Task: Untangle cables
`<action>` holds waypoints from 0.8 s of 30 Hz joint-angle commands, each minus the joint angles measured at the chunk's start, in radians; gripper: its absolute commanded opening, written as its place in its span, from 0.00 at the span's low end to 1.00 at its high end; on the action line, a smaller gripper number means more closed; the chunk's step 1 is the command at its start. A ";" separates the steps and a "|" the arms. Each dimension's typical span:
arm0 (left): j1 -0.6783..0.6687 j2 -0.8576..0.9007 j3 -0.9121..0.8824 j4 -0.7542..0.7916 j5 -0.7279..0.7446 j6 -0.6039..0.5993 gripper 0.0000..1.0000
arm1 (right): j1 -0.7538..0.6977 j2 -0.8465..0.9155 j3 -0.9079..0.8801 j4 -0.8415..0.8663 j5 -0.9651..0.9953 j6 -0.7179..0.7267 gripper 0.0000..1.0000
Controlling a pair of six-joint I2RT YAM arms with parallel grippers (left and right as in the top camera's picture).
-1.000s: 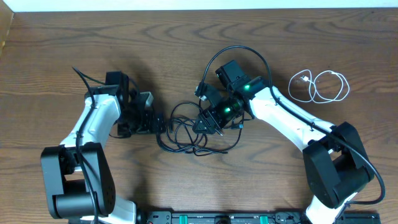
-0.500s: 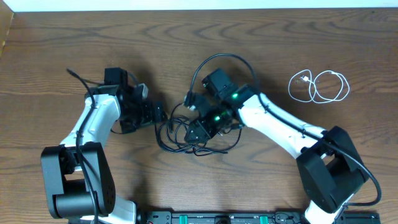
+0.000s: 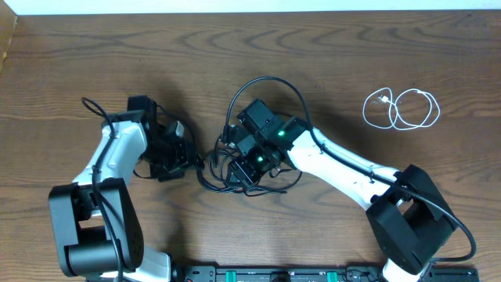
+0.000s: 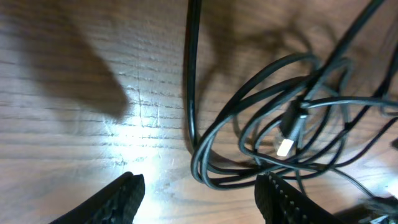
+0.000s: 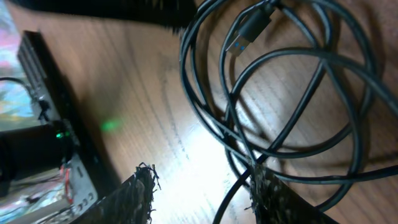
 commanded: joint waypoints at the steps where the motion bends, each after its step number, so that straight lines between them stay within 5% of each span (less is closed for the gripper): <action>1: 0.004 0.007 -0.073 0.041 0.044 0.020 0.61 | 0.023 0.013 -0.004 0.011 0.046 0.014 0.50; 7: 0.005 0.007 -0.171 0.180 0.153 0.019 0.54 | 0.031 0.053 -0.004 0.031 0.064 0.014 0.50; 12: 0.005 0.006 -0.182 0.196 0.196 0.021 0.08 | 0.030 0.079 -0.004 0.047 0.065 0.018 0.50; 24: 0.005 0.005 -0.180 0.238 0.593 0.126 0.08 | -0.066 0.084 -0.004 0.063 -0.256 0.008 0.49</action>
